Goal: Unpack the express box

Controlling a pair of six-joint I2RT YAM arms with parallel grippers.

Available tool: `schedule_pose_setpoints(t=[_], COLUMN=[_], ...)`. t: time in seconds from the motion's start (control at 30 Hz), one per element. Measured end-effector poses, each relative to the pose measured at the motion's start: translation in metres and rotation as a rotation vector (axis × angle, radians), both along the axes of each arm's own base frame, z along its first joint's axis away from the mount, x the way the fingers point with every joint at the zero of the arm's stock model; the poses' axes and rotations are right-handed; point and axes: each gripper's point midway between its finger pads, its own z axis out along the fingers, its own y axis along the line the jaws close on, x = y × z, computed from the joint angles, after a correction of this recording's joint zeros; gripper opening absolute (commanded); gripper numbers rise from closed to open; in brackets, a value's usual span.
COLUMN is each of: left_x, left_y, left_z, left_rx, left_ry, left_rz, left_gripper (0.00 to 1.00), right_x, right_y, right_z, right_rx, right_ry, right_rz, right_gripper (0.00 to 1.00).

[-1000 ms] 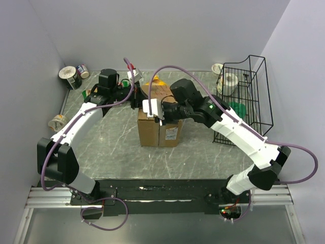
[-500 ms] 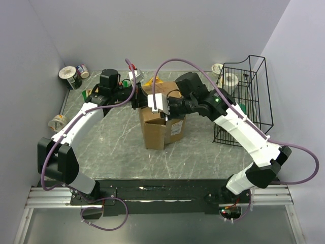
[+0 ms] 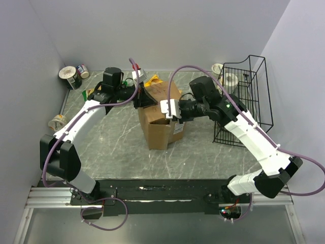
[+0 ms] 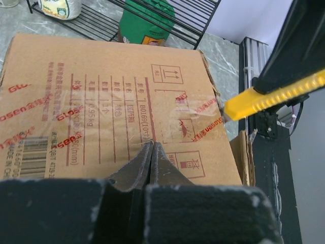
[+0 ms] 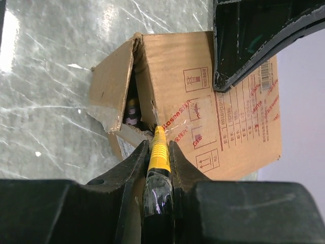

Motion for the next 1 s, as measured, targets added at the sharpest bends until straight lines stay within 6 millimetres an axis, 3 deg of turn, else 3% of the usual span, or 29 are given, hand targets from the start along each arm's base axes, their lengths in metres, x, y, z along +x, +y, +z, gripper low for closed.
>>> schedule_pose_setpoints(t=[0.4,0.67,0.9,1.0], left_x=[0.000,0.001,0.003,0.001], left_y=[-0.004,-0.004,-0.004,-0.005], left_z=[0.000,0.000,0.008,0.014], left_rx=[0.013,0.027,0.066,0.075], left_ry=[-0.037,-0.049,0.008,0.039], left_rz=[-0.028,-0.032,-0.037,-0.040], left_gripper=[0.01,0.05,0.22,0.33], right_x=[0.010,0.037,0.026,0.022], right_y=[-0.013,-0.052,-0.046,-0.043], right_z=[0.003,0.005,-0.014,-0.004], right_rx=[-0.017,-0.105,-0.138,-0.121], right_ry=[-0.004,-0.004,0.020,0.028], right_rz=[0.073,0.032,0.086,0.077], right_gripper=[0.00,0.00,0.00,0.00])
